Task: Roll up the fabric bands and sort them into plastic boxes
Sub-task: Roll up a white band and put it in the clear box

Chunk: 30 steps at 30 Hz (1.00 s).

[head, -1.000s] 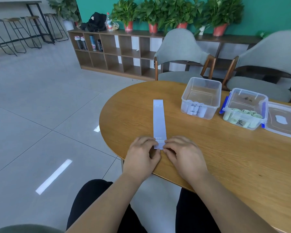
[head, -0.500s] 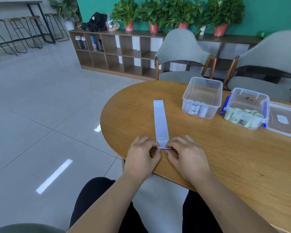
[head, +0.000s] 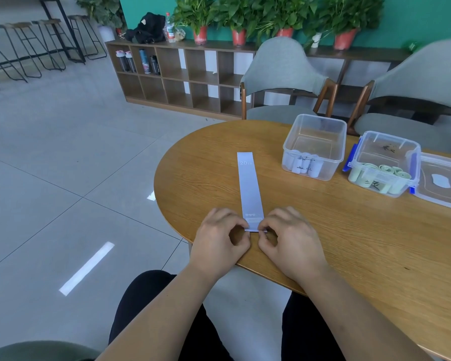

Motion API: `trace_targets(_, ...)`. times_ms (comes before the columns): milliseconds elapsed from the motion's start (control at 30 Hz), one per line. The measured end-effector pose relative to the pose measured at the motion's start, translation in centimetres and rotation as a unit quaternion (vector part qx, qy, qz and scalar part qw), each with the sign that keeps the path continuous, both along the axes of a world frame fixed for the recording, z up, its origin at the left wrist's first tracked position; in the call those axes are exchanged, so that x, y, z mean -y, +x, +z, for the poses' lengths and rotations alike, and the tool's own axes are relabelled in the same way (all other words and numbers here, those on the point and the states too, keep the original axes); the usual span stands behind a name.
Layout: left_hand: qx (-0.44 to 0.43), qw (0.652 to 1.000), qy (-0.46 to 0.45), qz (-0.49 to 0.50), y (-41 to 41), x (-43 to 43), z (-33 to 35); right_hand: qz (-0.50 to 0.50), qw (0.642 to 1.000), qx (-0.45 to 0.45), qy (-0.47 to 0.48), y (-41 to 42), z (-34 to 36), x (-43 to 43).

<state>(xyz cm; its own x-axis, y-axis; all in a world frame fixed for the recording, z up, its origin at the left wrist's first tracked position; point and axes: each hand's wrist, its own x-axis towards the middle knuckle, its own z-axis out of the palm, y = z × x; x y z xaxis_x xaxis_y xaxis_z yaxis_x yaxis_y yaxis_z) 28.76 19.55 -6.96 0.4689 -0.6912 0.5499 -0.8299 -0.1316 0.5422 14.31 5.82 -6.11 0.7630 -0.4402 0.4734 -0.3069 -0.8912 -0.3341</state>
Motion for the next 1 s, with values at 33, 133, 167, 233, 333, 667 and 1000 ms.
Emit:
trace_targets(33,0.001,1.000,0.000,-0.005,0.03,-0.07,0.06,0.002,1.000,-0.002,0.002,0.00,-0.02,0.03)
trace_targets(133,0.001,1.000,-0.001,-0.023,0.05,-0.30,0.16,0.010,1.000,-0.006,0.013,-0.02,-0.01,0.02)
trace_targets(167,0.000,1.000,0.000,-0.026,0.02,-0.38,0.19,0.011,1.000,-0.006,0.017,-0.03,0.01,0.00)
trace_targets(233,-0.002,1.000,0.000,-0.027,0.03,-0.45,0.22,0.011,1.000,-0.003,0.025,-0.05,0.04,-0.03)
trace_targets(333,-0.007,1.000,-0.001,-0.028,0.07,-0.51,0.20,0.015,0.999,0.006,0.037,-0.10,0.11,0.00)
trace_targets(667,-0.010,1.000,-0.001,-0.019,0.19,-0.43,0.07,0.021,0.996,0.023,0.089,-0.18,0.30,0.37)
trace_targets(1000,0.000,1.000,0.009,0.008,0.15,-0.04,-0.25,-0.007,0.999,-0.011,0.031,0.27,0.11,0.16)
